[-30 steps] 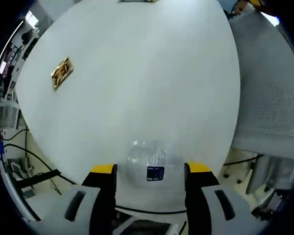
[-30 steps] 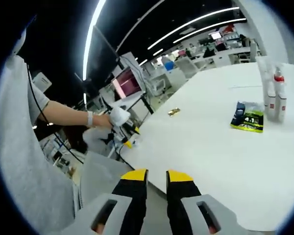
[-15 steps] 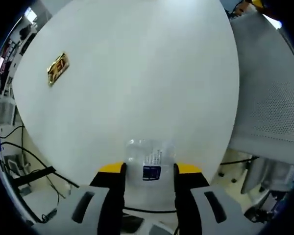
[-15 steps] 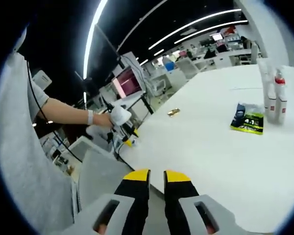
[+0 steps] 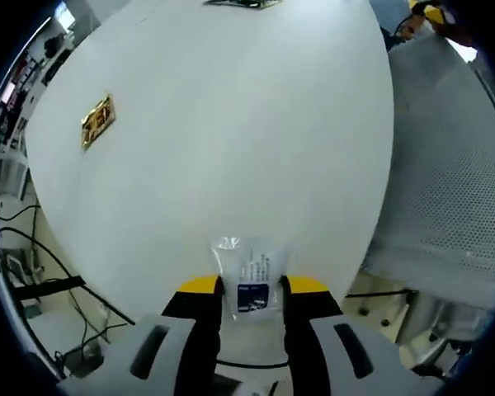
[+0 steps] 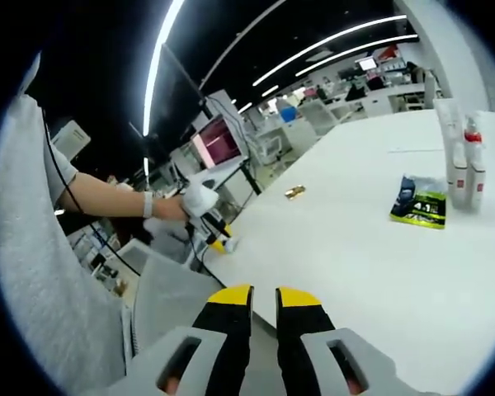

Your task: Arrange the skincare products in the storage area until every visible bottle or jar stands upright without overlapping.

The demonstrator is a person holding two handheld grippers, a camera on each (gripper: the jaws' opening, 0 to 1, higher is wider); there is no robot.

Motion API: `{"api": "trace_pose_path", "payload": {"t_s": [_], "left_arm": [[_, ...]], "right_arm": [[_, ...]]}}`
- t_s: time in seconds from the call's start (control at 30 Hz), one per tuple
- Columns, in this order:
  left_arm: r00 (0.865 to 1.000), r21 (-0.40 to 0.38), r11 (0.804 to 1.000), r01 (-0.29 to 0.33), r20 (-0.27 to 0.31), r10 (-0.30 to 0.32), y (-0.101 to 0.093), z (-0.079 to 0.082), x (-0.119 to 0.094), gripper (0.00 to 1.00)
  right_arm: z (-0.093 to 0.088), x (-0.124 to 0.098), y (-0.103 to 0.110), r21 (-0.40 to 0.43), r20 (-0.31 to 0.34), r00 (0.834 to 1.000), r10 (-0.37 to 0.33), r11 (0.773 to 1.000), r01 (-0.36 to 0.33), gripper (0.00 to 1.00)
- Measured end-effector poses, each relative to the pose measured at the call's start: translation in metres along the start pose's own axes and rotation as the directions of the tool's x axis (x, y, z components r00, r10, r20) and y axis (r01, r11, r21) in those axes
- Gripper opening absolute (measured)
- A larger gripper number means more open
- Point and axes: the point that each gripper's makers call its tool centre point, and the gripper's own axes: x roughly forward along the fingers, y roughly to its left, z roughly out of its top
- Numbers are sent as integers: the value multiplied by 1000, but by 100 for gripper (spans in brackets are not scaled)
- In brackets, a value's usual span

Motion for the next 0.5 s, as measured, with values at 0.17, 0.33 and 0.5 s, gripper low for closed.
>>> {"api": "trace_pose_path", "payload": {"t_s": [0.17, 0.33, 0.5], "left_arm": [[993, -29, 999, -21, 116, 24, -8, 29, -20, 26], [965, -27, 999, -42, 258, 48, -26, 75, -48, 26], [934, 30, 997, -68, 354, 53, -49, 120, -64, 26]], "right_arm": [[4, 5, 0, 9, -2, 1000, 15, 1000, -15, 6], [11, 15, 1, 73, 2, 999, 36, 997, -37, 10], [21, 31, 12, 113, -6, 996, 93, 989, -92, 11]]}}
